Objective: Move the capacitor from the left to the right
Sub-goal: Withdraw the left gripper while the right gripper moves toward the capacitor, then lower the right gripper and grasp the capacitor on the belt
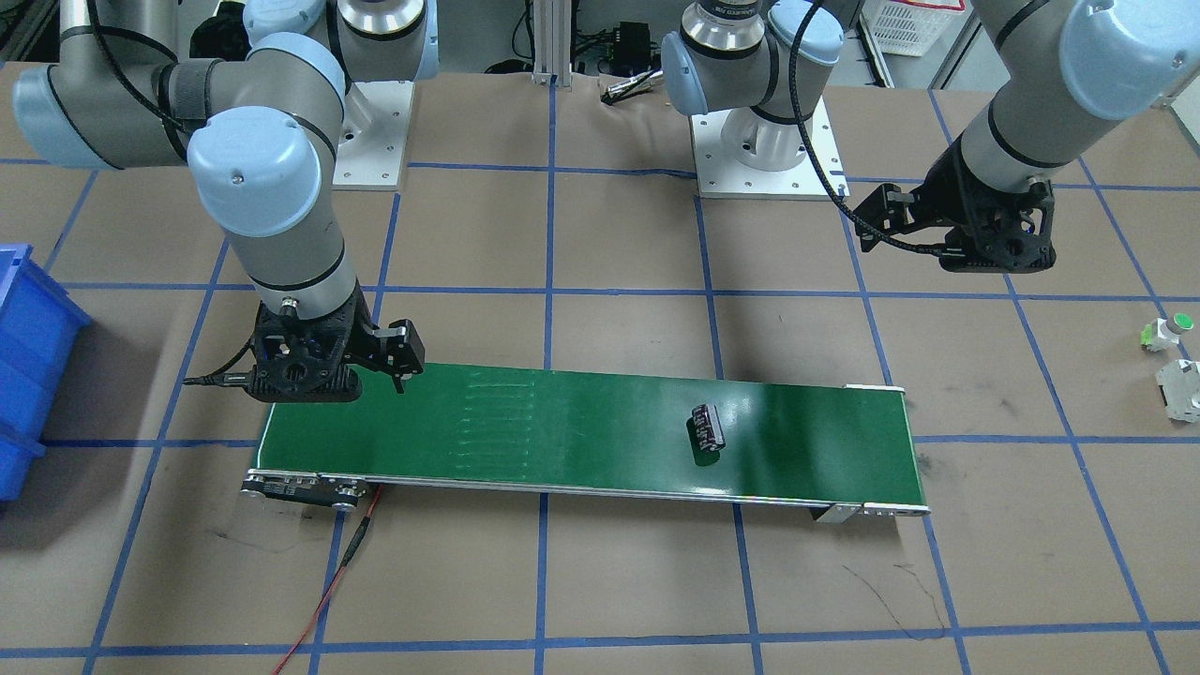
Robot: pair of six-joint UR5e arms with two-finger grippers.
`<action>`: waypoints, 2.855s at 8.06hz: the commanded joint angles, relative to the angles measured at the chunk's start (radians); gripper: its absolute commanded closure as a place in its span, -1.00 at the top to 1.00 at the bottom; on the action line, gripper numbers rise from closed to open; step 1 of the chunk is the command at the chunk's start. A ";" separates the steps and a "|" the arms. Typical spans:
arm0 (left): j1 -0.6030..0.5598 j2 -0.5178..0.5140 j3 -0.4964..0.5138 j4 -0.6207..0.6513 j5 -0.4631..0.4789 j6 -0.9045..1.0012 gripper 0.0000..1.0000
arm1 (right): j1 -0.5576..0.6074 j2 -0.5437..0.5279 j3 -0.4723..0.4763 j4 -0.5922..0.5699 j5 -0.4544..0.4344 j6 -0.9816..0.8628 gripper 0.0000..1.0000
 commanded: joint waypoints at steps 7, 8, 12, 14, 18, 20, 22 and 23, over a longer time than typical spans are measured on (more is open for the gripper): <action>0.002 -0.002 -0.009 0.025 0.005 -0.018 1.00 | 0.014 0.012 0.012 -0.013 0.015 0.090 0.99; 0.004 -0.004 -0.006 0.027 0.004 -0.038 1.00 | 0.014 0.012 0.015 -0.013 0.016 0.091 0.99; 0.004 -0.004 -0.003 0.029 0.011 -0.109 1.00 | 0.006 0.019 0.021 -0.016 0.085 0.108 0.98; 0.014 -0.002 0.000 0.032 0.011 -0.100 1.00 | 0.006 0.018 0.047 -0.025 0.081 0.111 0.90; 0.016 -0.004 0.003 0.076 0.008 -0.116 1.00 | 0.015 0.028 0.064 -0.093 0.101 0.136 0.91; 0.016 -0.001 0.001 0.076 0.010 -0.107 1.00 | 0.035 0.036 0.066 -0.102 0.101 0.149 0.96; 0.019 0.007 0.001 0.068 0.011 -0.096 1.00 | 0.067 0.057 0.064 -0.123 0.098 0.191 0.97; 0.021 0.010 0.001 0.068 0.026 -0.095 1.00 | 0.077 0.058 0.064 -0.128 0.098 0.194 0.96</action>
